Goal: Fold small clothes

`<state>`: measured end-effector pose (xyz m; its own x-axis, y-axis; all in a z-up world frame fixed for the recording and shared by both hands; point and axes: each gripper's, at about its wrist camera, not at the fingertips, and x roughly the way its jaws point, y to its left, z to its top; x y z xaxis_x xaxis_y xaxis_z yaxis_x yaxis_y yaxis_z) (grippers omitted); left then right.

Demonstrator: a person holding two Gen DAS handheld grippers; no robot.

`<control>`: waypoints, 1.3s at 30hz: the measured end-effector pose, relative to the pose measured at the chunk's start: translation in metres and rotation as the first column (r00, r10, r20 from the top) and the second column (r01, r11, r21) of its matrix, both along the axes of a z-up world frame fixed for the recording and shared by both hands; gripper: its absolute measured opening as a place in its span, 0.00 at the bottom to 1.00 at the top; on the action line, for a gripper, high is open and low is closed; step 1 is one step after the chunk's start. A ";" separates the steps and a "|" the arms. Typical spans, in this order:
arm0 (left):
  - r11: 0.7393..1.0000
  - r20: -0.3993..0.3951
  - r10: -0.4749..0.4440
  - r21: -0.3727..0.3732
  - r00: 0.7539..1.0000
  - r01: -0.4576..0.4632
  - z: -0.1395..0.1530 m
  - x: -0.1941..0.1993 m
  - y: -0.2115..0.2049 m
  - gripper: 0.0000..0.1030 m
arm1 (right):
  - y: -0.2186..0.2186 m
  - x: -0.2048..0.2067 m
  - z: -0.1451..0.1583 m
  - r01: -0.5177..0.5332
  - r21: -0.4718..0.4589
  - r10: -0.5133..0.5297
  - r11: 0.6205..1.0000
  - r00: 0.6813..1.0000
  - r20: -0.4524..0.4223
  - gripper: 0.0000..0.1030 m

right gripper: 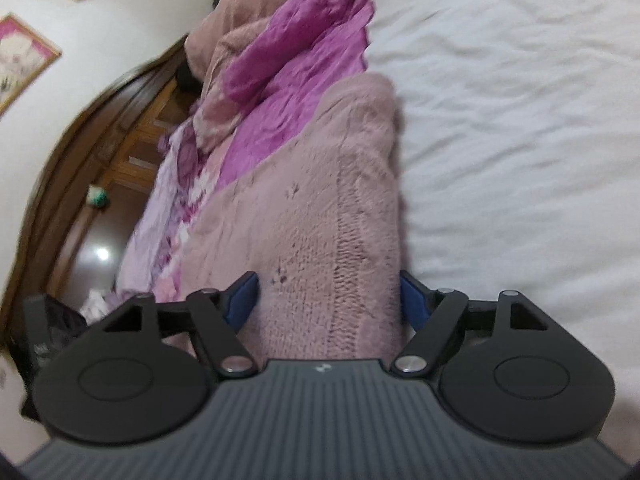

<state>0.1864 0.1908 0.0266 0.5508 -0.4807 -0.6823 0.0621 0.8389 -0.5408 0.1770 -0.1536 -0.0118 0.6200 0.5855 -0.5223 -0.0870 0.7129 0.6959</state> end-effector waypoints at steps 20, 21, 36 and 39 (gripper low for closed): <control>0.979 0.138 -0.068 -0.182 0.988 0.093 0.043 -0.044 -0.075 0.44 | -0.062 -0.050 0.093 0.056 -0.019 -0.051 0.998 0.979 0.195 0.47; 0.975 0.131 -0.083 -0.193 0.988 0.108 0.043 -0.048 -0.086 0.44 | -0.071 -0.061 0.094 0.070 -0.025 -0.064 0.997 0.979 0.196 0.47; 0.980 0.025 -0.194 0.058 0.981 0.192 0.016 -0.102 -0.167 0.43 | -0.124 -0.140 0.017 0.193 -0.188 -0.192 0.963 0.981 0.027 0.56; 0.977 0.026 -0.201 0.072 0.979 0.199 0.017 -0.102 -0.166 0.43 | -0.121 -0.145 0.018 0.192 -0.198 -0.188 0.961 0.981 0.037 0.57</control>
